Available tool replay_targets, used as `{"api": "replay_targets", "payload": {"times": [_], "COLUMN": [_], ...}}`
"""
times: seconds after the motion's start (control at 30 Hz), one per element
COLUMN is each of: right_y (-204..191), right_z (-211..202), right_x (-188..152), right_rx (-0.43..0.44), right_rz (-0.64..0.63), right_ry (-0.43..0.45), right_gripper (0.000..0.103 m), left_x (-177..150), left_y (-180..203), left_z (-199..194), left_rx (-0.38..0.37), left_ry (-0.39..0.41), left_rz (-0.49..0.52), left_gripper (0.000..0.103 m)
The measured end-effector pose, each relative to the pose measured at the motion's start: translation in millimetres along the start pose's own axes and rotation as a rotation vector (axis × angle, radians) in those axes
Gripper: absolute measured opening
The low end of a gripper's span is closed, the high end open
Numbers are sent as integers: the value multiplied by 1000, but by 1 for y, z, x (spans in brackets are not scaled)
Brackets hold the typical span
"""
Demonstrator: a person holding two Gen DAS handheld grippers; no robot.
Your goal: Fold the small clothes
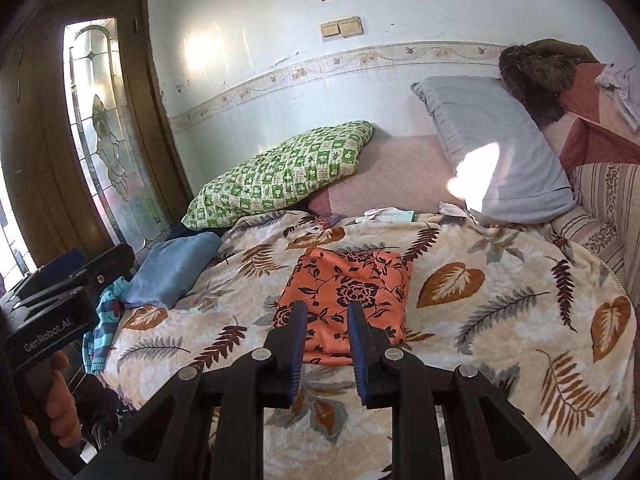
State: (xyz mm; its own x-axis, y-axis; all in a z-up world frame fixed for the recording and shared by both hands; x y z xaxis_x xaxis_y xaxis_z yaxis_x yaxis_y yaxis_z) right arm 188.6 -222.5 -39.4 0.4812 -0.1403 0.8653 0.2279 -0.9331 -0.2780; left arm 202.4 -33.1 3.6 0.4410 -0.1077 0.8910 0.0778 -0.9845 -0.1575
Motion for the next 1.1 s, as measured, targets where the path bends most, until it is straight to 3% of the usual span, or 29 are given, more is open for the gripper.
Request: {"api": "replay_targets", "payload": {"times": [0.5, 1.1], "right_y": [-7, -33], "right_z": [9, 5], "right_x": [5, 6], "right_rx": [-10, -15], "right_rz": [-8, -50], "right_ry": [12, 18], "right_gripper": [24, 24], "left_x": [-8, -6], "left_y": [-28, -49], "left_z": [19, 4], "left_rx": [35, 18], "left_ry": [-63, -37], "left_rz": [-56, -94], "left_gripper": [98, 98]}}
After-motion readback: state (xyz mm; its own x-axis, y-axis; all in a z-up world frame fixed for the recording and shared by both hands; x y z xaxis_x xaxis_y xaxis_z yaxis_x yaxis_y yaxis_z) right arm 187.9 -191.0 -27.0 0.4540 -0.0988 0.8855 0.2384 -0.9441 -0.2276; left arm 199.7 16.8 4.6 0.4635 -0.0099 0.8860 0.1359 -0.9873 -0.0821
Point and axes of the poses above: each gripper's, at about its wrist camera, not at the fingertips, and z roughly the way its jaws point, y to its right, x to its top, the point moved 10 cm from there along z, roughly the way its jaws point, and after that the axes turned 10 degrees about x, right-handed, at the moved point
